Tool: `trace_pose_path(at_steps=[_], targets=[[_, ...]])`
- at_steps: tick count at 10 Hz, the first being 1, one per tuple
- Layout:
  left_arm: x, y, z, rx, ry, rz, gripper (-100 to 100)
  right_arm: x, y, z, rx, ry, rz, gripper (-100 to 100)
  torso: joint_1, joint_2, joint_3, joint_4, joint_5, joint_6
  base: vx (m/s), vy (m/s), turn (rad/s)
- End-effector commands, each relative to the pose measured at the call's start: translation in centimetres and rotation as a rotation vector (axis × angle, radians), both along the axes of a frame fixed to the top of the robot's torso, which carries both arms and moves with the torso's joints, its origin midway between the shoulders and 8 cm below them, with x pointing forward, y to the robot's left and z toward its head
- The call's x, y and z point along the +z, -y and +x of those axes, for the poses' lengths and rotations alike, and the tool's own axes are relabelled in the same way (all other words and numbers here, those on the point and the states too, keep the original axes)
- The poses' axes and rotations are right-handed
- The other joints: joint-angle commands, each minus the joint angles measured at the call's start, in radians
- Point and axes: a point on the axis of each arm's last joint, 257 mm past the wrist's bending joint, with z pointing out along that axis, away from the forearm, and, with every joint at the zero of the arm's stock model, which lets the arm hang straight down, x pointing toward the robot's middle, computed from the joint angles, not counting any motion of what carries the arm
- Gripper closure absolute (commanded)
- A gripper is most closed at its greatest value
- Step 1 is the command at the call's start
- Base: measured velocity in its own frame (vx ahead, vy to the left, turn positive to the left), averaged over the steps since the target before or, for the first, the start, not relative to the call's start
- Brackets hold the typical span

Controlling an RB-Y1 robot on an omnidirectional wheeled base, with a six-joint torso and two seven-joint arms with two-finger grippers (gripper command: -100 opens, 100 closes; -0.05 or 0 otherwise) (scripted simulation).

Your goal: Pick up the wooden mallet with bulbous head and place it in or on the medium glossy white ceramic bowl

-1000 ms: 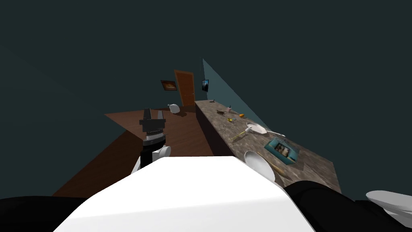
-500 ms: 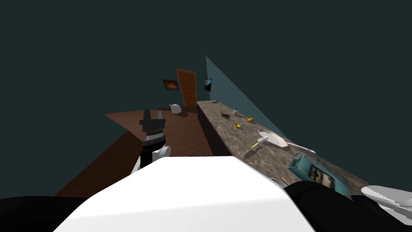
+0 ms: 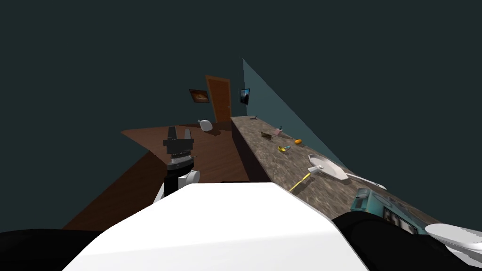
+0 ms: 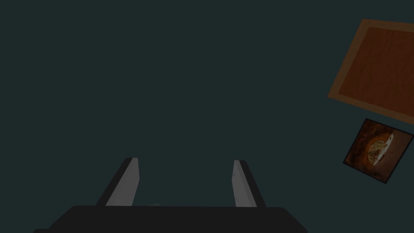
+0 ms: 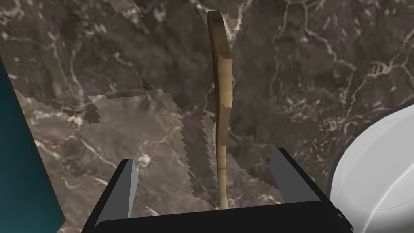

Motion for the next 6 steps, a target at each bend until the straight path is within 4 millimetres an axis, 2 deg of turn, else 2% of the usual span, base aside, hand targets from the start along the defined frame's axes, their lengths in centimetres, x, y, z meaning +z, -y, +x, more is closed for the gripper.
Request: trace_pose_path(at_steps=[1,3,4,5,6], targets=[[0.0,0.0,0.0,0.0,0.0,0.0,0,-0.8,-0.4,-1.1,-0.009,0.002,0.001,-100,0.0,0.0,0.0,0.0,0.0,0.0,0.01,-0.033,0.044],[0.0,0.0,0.0,0.0,0.0,0.0,0,-2.0,-1.0,-2.5,-0.02,0.004,0.004,-100,-0.001,0.001,0.001,0.0,0.0,0.0,0.012,-0.038,0.061],[0.0,0.0,0.0,0.0,0.0,0.0,0,-1.7,-1.0,-2.1,-0.018,0.003,0.005,-100,-0.001,0.001,0.0,0.0,0.0,0.0,0.007,-0.019,0.013],[0.0,0.0,0.0,0.0,0.0,0.0,0,-1.8,-1.0,-2.2,-0.017,0.004,0.003,100,0.0,0.001,0.0,0.0,0.0,0.0,0.0,0.0,0.0],[0.0,0.0,0.0,0.0,0.0,0.0,0,-1.8,-1.0,-2.2,-0.017,0.004,0.004,100,0.001,0.001,0.001,0.0,0.0,0.0,0.0,0.0,0.0]])
